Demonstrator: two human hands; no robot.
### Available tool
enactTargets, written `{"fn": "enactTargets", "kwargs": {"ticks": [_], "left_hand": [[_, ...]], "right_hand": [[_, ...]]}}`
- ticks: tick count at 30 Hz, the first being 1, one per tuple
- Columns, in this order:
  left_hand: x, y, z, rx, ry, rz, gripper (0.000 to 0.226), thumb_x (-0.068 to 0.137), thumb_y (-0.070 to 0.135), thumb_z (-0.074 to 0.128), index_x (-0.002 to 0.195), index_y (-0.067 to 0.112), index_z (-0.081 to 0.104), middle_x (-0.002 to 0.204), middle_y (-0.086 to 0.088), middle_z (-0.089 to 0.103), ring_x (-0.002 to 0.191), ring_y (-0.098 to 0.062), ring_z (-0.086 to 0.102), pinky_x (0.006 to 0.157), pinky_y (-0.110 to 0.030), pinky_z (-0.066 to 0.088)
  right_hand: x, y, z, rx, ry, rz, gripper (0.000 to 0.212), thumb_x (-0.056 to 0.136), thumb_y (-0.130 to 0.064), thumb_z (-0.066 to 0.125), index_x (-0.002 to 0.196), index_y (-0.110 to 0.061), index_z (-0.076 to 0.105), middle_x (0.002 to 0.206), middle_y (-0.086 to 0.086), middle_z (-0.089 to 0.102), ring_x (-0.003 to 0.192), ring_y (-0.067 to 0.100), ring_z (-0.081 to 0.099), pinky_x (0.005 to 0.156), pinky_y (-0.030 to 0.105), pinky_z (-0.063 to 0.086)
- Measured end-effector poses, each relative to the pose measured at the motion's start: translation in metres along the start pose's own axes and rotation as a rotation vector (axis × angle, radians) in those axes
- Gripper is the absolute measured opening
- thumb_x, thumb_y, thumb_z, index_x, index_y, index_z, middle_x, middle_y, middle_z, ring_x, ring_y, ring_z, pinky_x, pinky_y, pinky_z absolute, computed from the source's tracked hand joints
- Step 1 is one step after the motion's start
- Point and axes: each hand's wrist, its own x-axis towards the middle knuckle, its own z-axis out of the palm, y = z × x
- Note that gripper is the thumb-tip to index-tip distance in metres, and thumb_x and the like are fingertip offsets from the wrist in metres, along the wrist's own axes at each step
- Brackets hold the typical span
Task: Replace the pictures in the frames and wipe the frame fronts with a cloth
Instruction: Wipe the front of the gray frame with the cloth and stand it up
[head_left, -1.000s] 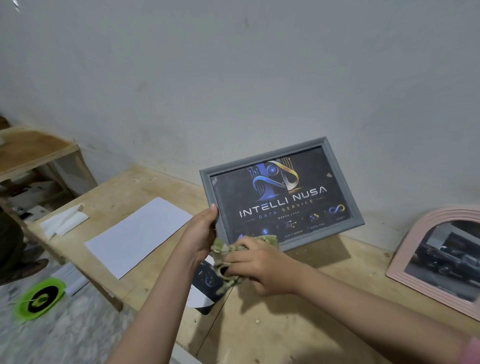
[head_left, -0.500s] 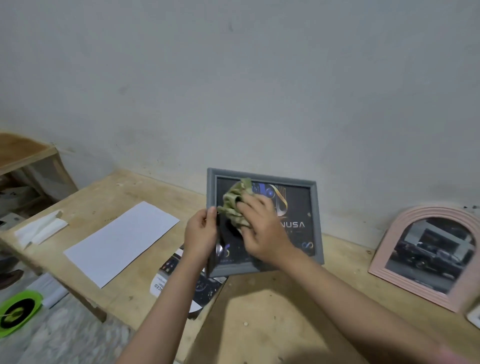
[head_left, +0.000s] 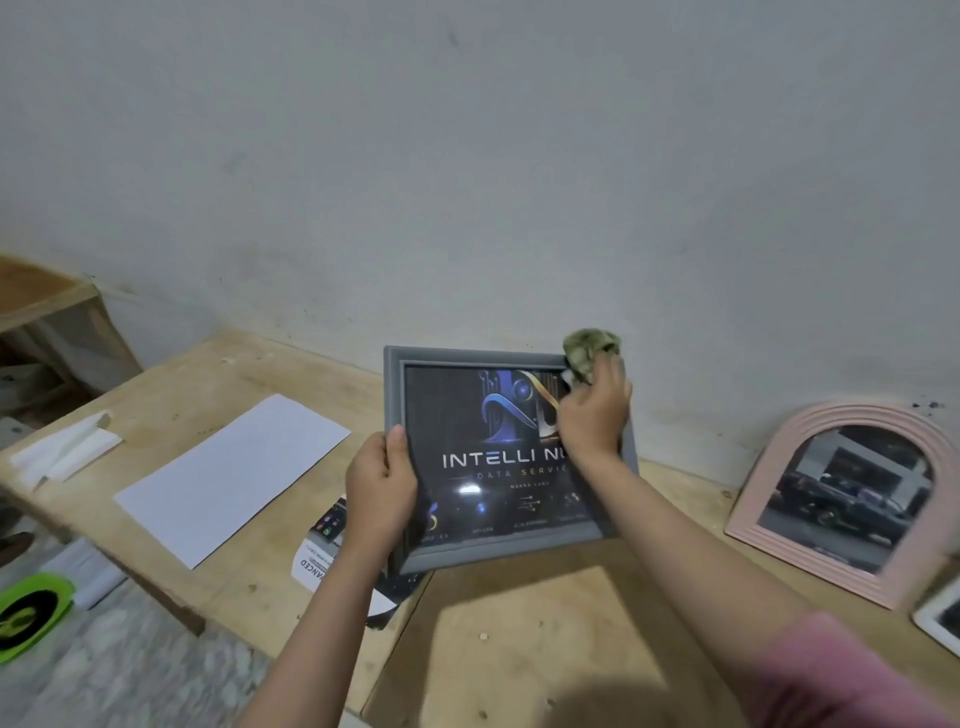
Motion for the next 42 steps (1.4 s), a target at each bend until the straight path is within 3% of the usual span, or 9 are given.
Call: {"fn": "enactTargets", "kwargs": {"ticks": [3, 6, 12, 18, 20, 23, 27, 35, 42], "left_hand": [[-0.003, 0.006, 0.010, -0.015, -0.029, 0.016, 0.042, 0.100, 0.029, 0.038, 0.074, -0.003, 0.049, 0.066, -0.008, 0.049, 0.061, -0.015, 0.043, 0.056, -0.025, 0.034], [-0.004, 0.010, 0.011, -0.031, -0.024, 0.029, 0.041, 0.100, 0.028, 0.038, 0.066, 0.007, 0.041, 0.061, -0.003, 0.041, 0.057, -0.014, 0.038, 0.053, -0.028, 0.030], [0.000, 0.002, -0.014, -0.057, 0.056, -0.008, 0.042, 0.101, 0.028, 0.037, 0.064, 0.009, 0.042, 0.061, -0.001, 0.045, 0.059, -0.014, 0.041, 0.055, -0.027, 0.033], [0.013, -0.002, -0.023, -0.064, 0.182, -0.053, 0.045, 0.101, 0.030, 0.036, 0.061, 0.011, 0.037, 0.060, -0.002, 0.041, 0.057, -0.015, 0.037, 0.054, -0.032, 0.030], [0.021, -0.003, -0.029, -0.065, 0.244, -0.068, 0.046, 0.102, 0.030, 0.035, 0.060, 0.012, 0.036, 0.060, -0.002, 0.040, 0.056, -0.015, 0.036, 0.053, -0.032, 0.030], [0.035, -0.014, -0.045, -0.006, 0.300, -0.051, 0.046, 0.102, 0.030, 0.035, 0.062, 0.008, 0.037, 0.060, -0.005, 0.040, 0.058, -0.019, 0.036, 0.054, -0.032, 0.030], [0.051, -0.036, -0.069, 0.029, 0.357, -0.088, 0.047, 0.102, 0.029, 0.033, 0.068, -0.001, 0.044, 0.067, -0.012, 0.045, 0.067, -0.023, 0.041, 0.057, -0.035, 0.028], [0.121, -0.096, -0.118, 0.074, 0.348, -0.134, 0.049, 0.099, 0.039, 0.034, 0.076, -0.001, 0.050, 0.074, -0.015, 0.052, 0.072, -0.023, 0.046, 0.067, -0.038, 0.036], [0.183, -0.135, -0.134, 0.131, 0.176, -0.127, 0.045, 0.102, 0.031, 0.035, 0.083, -0.005, 0.054, 0.079, -0.016, 0.054, 0.073, -0.023, 0.047, 0.064, -0.036, 0.037]], "right_hand": [[-0.015, -0.044, 0.015, 0.072, -0.113, -0.307, 0.050, 0.063, 0.005, 0.037, 0.108, 0.003, 0.060, 0.113, 0.018, 0.060, 0.103, 0.035, 0.046, 0.092, 0.026, 0.033], [-0.024, -0.040, 0.021, -0.035, -0.281, -0.516, 0.053, 0.069, -0.009, 0.034, 0.115, -0.001, 0.060, 0.128, 0.013, 0.057, 0.122, 0.032, 0.040, 0.108, 0.040, 0.032], [0.007, 0.027, -0.003, -0.288, -0.242, -0.208, 0.054, 0.069, -0.010, 0.038, 0.120, -0.008, 0.055, 0.135, 0.015, 0.050, 0.128, 0.037, 0.041, 0.101, 0.061, 0.034], [-0.011, 0.048, -0.008, -0.164, -0.302, -0.019, 0.038, 0.085, -0.006, 0.039, 0.122, -0.005, 0.049, 0.123, 0.014, 0.052, 0.101, 0.036, 0.054, 0.077, 0.039, 0.043], [-0.022, 0.060, -0.004, -0.193, -0.402, 0.016, 0.040, 0.088, -0.004, 0.042, 0.128, -0.005, 0.047, 0.122, 0.016, 0.051, 0.105, 0.035, 0.053, 0.080, 0.039, 0.043], [-0.032, 0.077, 0.001, -0.267, -0.592, 0.024, 0.031, 0.085, -0.005, 0.042, 0.115, -0.009, 0.050, 0.111, 0.014, 0.056, 0.103, 0.035, 0.055, 0.078, 0.039, 0.044], [-0.036, 0.072, 0.014, -0.272, -0.613, 0.155, 0.018, 0.087, -0.011, 0.043, 0.104, -0.014, 0.037, 0.097, 0.009, 0.057, 0.086, 0.032, 0.056, 0.064, 0.034, 0.039], [-0.005, 0.052, 0.122, -0.388, -0.705, -0.020, 0.027, 0.086, -0.017, 0.045, 0.113, -0.013, 0.041, 0.112, 0.009, 0.044, 0.089, 0.033, 0.053, 0.071, 0.040, 0.046], [0.012, 0.065, 0.218, -0.598, -0.809, -0.314, 0.045, 0.078, -0.004, 0.056, 0.122, -0.014, 0.051, 0.117, 0.010, 0.052, 0.102, 0.033, 0.048, 0.077, 0.037, 0.041]]}}
